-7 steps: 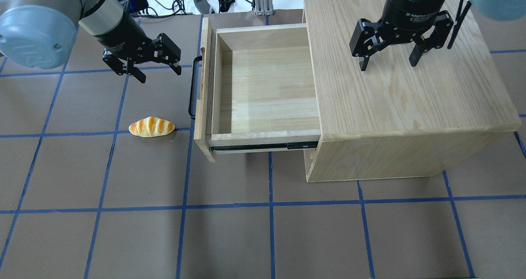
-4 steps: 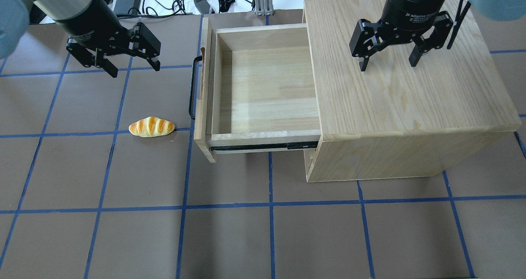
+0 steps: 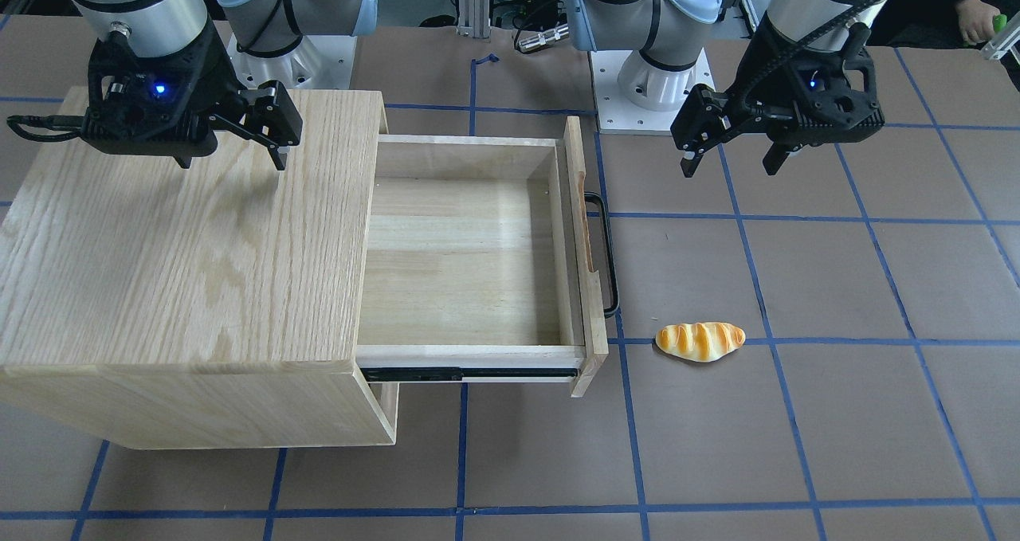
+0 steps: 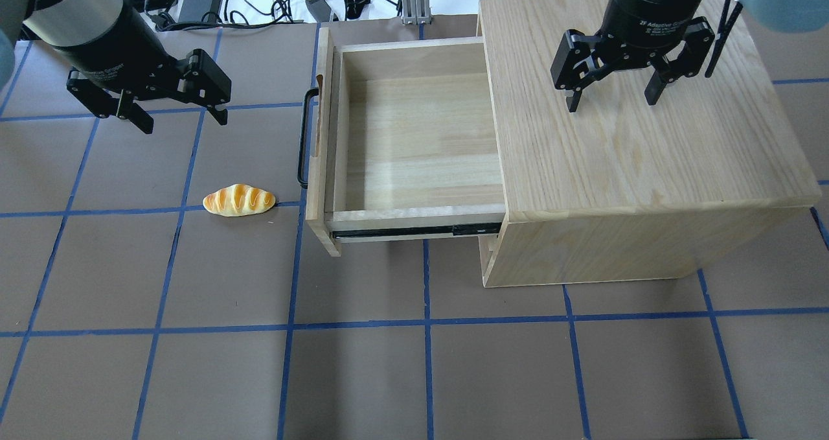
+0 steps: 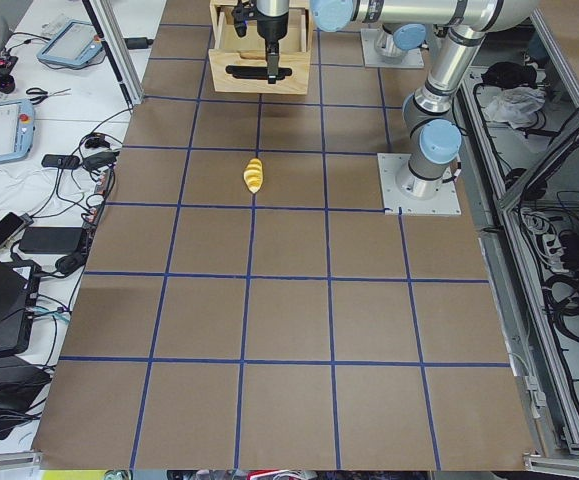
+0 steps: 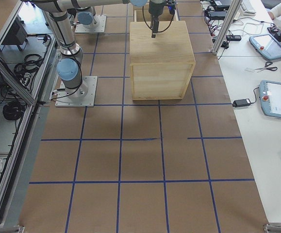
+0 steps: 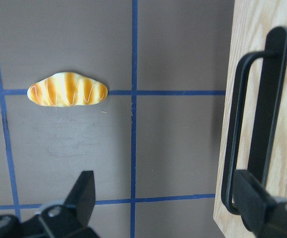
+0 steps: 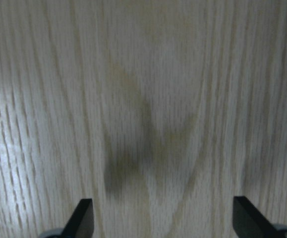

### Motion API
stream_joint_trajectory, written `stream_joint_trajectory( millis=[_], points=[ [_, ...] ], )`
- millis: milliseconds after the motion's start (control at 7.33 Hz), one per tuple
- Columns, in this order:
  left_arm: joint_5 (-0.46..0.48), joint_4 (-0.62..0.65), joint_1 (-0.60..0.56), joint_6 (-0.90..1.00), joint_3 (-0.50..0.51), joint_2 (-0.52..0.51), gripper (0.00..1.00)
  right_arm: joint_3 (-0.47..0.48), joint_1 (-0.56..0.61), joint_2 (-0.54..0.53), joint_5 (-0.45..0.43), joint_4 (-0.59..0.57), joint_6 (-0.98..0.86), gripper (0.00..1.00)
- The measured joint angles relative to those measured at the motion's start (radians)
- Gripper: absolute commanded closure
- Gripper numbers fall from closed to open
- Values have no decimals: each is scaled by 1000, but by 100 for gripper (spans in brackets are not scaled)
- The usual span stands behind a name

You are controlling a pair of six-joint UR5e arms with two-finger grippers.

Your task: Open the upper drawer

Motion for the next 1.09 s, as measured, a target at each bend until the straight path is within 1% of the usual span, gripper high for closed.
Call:
stream_joint_trajectory(
  millis=[273, 682, 1091],
  points=[
    [3, 34, -8, 0, -4, -8, 0, 0, 0, 0, 0, 0, 0, 0],
    [9, 41, -38, 8, -9, -13, 0, 1, 0, 0, 0, 0, 0, 0],
    [11, 41, -42, 9, -9, -11, 0, 0, 0, 0, 0, 0, 0, 0]
  ],
)
